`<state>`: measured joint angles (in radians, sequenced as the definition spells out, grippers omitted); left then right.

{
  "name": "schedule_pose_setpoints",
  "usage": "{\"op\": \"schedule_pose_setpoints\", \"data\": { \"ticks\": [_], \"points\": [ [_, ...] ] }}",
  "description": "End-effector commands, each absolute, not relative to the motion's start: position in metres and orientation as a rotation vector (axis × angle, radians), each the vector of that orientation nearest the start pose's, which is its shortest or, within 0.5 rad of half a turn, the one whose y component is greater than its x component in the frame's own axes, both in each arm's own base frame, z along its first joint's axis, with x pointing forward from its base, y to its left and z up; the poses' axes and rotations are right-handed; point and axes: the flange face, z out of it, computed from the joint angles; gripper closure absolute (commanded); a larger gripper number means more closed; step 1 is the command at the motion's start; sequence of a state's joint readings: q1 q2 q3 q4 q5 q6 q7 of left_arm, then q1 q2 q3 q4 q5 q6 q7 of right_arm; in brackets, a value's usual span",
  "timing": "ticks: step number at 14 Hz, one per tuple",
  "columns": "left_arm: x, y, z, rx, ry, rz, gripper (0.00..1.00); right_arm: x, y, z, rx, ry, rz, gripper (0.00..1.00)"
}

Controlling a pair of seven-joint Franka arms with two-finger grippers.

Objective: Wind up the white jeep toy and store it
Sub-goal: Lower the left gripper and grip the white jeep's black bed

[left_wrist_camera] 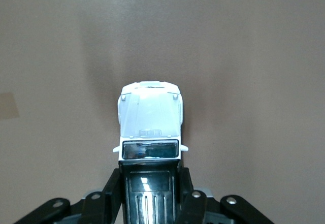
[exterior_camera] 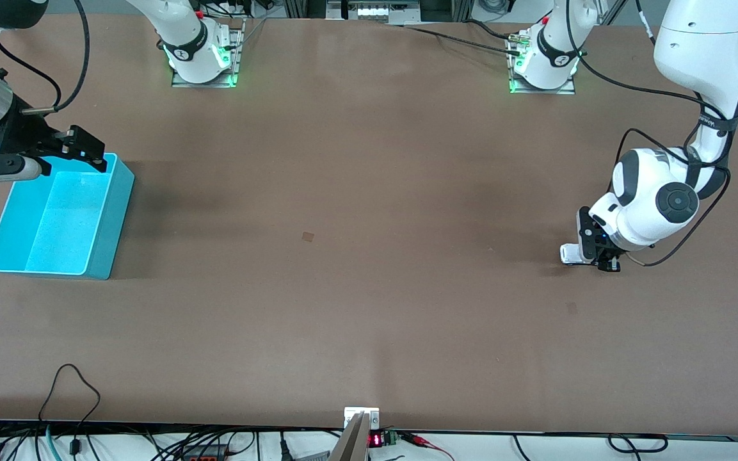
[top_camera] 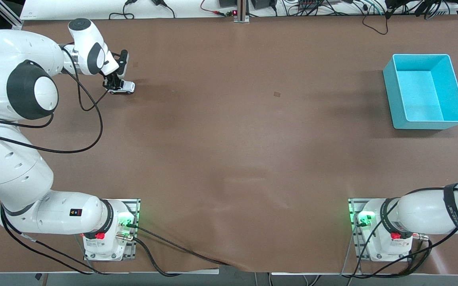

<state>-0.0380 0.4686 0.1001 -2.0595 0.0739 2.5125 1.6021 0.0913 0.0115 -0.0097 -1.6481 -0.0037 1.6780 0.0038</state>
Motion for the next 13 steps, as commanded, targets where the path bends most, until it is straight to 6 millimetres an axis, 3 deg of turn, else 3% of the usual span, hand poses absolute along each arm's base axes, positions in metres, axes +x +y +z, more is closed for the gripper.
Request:
{"op": "schedule_pose_setpoints", "data": {
  "ticks": [1, 8, 13],
  "points": [
    [0.59, 0.036, 0.202, -2.081, 2.281, 0.121, 0.84, 0.562, 0.046, 0.596, -3.152, -0.115, -0.025, 0.0],
    [0.583, 0.051, 0.177, -2.134, 2.274, 0.174, 0.81, 0.562, 0.046, 0.596, -3.152, -0.115, -0.025, 0.0],
    [0.572, 0.105, 0.16, -2.187, 2.232, 0.253, 0.81, 0.562, 0.046, 0.595, -3.153, -0.116, -0.023, 0.0]
  ]
}}
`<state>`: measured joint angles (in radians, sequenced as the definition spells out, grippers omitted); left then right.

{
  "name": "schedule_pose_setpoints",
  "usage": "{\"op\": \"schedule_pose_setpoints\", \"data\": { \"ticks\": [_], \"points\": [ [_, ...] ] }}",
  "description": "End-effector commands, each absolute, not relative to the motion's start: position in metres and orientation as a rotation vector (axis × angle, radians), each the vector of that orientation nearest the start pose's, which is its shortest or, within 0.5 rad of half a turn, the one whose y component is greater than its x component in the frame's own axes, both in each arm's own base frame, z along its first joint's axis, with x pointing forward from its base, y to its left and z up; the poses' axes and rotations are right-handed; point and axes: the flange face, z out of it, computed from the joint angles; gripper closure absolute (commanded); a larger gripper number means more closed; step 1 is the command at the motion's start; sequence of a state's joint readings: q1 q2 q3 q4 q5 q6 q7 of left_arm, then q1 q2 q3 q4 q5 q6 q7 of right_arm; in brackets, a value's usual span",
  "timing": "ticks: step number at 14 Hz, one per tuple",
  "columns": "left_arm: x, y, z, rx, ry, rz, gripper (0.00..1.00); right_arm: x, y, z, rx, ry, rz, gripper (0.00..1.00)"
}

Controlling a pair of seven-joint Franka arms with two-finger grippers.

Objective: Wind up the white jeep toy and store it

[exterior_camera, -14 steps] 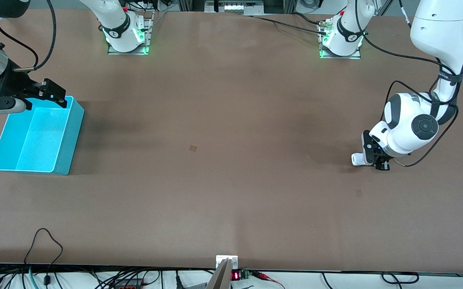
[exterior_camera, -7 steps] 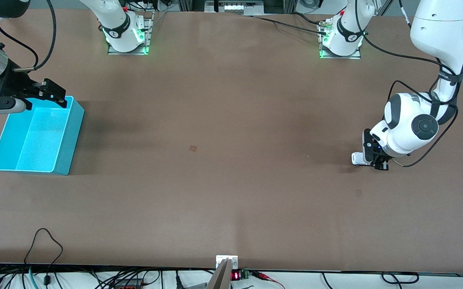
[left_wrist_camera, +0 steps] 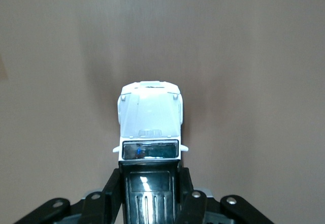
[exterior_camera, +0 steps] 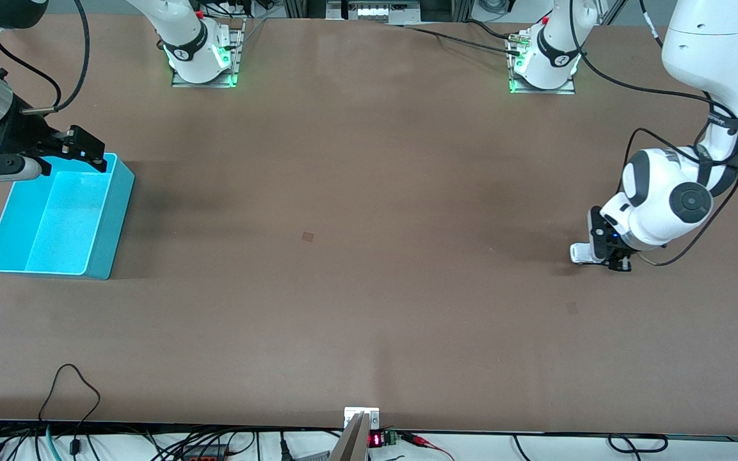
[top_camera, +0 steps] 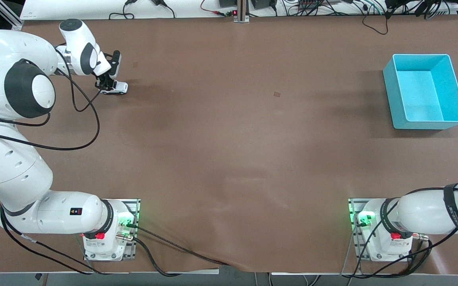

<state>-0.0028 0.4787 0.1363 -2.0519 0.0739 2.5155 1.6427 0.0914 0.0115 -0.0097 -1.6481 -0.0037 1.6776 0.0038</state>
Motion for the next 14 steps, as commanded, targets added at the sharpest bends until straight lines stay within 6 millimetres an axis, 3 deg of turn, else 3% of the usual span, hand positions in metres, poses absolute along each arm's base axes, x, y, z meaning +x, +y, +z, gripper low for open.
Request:
{"op": "schedule_pose_setpoints", "data": {
  "ticks": [1, 8, 14],
  "points": [
    [0.57, 0.116, 0.16, -2.182, 2.229, 0.266, 0.81, 0.562, 0.046, 0.595, -3.152, -0.118, -0.023, 0.0],
    [0.556, 0.176, 0.158, -2.166, 2.235, 0.32, 0.81, 0.562, 0.046, 0.596, -3.152, -0.115, -0.025, 0.0],
    [0.549, 0.2, 0.158, -2.171, 2.217, 0.347, 0.8, 0.562, 0.046, 0.595, -3.153, -0.116, -0.023, 0.0]
  ]
}}
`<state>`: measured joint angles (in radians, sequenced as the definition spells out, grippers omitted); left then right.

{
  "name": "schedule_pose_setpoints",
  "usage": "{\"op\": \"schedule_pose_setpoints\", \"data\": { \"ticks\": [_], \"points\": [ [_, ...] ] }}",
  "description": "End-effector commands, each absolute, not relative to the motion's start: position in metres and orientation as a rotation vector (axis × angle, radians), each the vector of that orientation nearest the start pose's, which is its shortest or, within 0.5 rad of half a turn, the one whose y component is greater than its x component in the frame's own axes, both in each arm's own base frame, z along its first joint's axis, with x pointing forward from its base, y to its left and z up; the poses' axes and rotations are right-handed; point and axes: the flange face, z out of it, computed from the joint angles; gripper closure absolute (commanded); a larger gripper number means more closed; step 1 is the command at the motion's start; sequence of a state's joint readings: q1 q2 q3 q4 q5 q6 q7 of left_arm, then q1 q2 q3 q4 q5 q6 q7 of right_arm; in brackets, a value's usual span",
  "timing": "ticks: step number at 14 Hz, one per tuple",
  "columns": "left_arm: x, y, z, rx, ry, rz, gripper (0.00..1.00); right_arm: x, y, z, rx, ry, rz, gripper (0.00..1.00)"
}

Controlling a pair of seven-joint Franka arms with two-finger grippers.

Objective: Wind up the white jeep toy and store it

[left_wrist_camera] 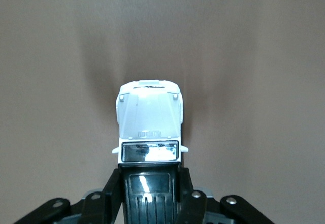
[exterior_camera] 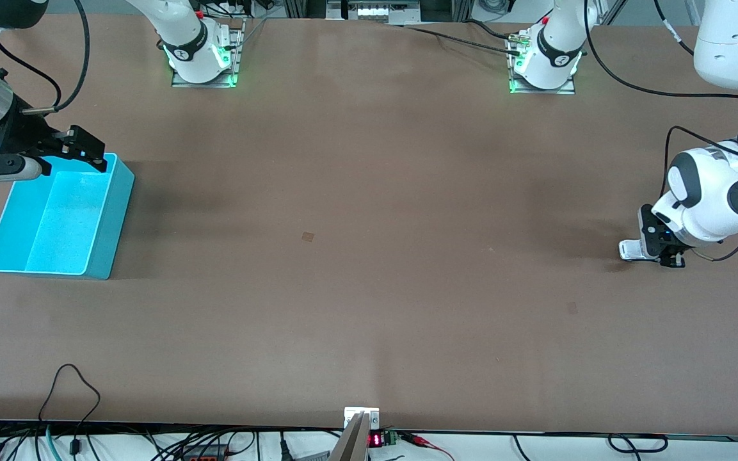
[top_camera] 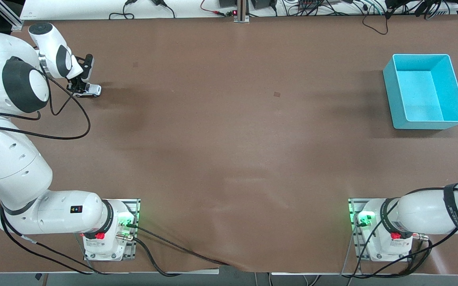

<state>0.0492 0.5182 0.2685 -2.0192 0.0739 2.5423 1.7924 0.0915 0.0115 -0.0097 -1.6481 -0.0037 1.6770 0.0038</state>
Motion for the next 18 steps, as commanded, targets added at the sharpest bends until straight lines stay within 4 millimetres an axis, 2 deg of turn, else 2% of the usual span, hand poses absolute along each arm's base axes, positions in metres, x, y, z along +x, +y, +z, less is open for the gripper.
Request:
{"op": "schedule_pose_setpoints", "data": {
  "ticks": [1, 8, 10, 14, 15, 16, 17, 18],
  "points": [
    [0.549, 0.199, 0.158, -2.169, 2.218, 0.347, 0.8, 0.562, 0.046, 0.595, -3.153, -0.116, -0.023, 0.0],
    [0.557, 0.199, 0.159, -2.111, 2.259, 0.344, 0.8, 0.562, 0.046, 0.595, -3.153, -0.116, -0.023, 0.0],
    [0.558, 0.197, 0.159, -2.108, 2.262, 0.343, 0.75, 0.562, 0.046, 0.595, -3.152, -0.118, -0.023, 0.0],
    [0.561, 0.197, 0.161, -2.103, 2.261, 0.34, 0.76, 0.562, 0.046, 0.595, -3.153, -0.116, -0.023, 0.0],
    [0.562, 0.196, 0.162, -2.1, 2.261, 0.339, 0.73, 0.562, 0.046, 0.595, -3.153, -0.116, -0.023, 0.0],
    [0.562, 0.195, 0.162, -2.1, 2.262, 0.338, 0.58, 0.562, 0.046, 0.595, -3.153, -0.116, -0.023, 0.0],
    [0.563, 0.195, 0.164, -2.11, 2.251, 0.326, 0.01, 0.562, 0.046, 0.595, -3.153, -0.116, -0.023, 0.0],
    [0.568, 0.191, 0.171, -2.103, 2.252, 0.315, 0.0, 0.562, 0.046, 0.595, -3.153, -0.116, -0.023, 0.0]
  ]
}}
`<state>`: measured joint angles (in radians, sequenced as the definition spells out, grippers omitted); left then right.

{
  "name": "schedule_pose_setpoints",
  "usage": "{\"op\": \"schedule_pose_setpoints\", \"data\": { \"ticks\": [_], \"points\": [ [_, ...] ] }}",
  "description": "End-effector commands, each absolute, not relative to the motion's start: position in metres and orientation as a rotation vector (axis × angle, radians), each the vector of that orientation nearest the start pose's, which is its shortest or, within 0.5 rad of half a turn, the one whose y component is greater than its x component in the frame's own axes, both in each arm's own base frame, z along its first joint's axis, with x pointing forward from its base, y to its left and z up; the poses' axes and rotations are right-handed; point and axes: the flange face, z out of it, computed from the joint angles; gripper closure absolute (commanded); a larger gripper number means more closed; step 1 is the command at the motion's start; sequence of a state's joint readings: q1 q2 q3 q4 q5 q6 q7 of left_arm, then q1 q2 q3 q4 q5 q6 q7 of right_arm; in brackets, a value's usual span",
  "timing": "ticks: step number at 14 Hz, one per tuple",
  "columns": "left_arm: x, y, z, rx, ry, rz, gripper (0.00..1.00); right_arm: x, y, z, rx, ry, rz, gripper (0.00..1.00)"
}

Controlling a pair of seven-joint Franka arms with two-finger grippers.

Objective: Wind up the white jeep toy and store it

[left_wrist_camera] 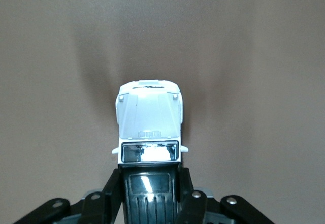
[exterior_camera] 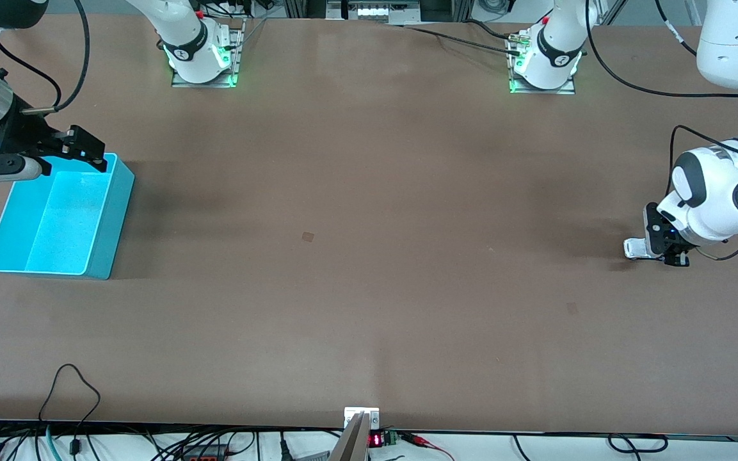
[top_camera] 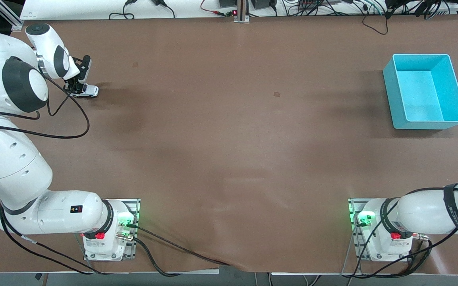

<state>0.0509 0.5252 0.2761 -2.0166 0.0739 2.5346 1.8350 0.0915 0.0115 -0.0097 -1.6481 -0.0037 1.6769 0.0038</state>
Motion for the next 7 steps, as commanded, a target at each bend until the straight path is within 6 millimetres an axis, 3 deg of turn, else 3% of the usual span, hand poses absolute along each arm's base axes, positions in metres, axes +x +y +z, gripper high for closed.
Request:
{"op": "schedule_pose_setpoints", "data": {
  "ticks": [1, 7],
  "points": [
    [0.572, 0.187, 0.181, -2.105, 2.259, 0.312, 0.0, 0.562, 0.046, 0.595, -3.153, -0.116, -0.023, 0.0],
    [0.606, 0.181, 0.248, -2.17, 2.271, 0.355, 0.0, 0.562, 0.046, 0.595, -3.152, -0.118, -0.023, 0.0]
  ]
}}
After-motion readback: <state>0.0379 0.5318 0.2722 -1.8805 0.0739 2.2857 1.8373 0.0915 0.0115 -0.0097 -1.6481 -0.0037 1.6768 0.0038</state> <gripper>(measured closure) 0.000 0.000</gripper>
